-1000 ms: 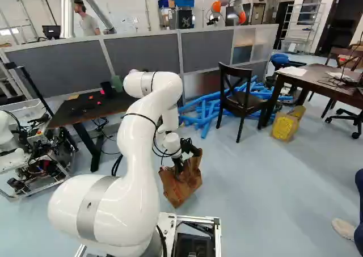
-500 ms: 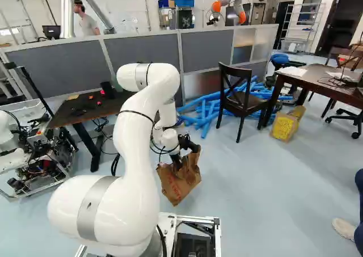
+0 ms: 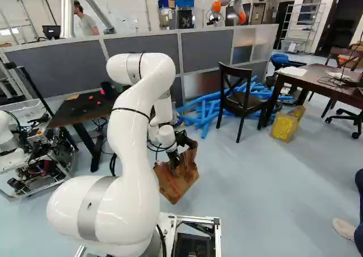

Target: Pick up the bag on the ground and place it on the table

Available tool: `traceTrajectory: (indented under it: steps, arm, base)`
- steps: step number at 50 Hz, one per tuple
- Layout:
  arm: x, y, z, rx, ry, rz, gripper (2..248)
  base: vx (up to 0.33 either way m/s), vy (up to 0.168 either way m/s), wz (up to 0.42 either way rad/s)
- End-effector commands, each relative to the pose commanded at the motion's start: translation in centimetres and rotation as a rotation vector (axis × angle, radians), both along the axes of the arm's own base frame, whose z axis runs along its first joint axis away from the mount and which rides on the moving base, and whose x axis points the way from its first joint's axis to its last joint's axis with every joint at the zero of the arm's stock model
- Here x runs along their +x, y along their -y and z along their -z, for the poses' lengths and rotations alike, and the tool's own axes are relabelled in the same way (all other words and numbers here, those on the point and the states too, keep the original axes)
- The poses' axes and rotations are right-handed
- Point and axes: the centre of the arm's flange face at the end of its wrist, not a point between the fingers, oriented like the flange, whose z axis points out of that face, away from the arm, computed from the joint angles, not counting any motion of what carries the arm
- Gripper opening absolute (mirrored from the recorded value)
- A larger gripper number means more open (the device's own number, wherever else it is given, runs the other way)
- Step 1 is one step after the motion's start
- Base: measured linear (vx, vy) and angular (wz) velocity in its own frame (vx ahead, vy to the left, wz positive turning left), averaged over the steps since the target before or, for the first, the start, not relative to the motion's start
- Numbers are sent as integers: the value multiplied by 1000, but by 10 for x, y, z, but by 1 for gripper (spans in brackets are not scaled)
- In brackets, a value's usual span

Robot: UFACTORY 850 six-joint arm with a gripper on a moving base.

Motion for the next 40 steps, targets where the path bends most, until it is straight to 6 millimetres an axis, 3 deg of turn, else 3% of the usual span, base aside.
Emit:
traceTrajectory:
  steps: [40]
  arm:
    - [-56,-14,-60,0,-12,-41,21]
  base:
    - [0,0,0]
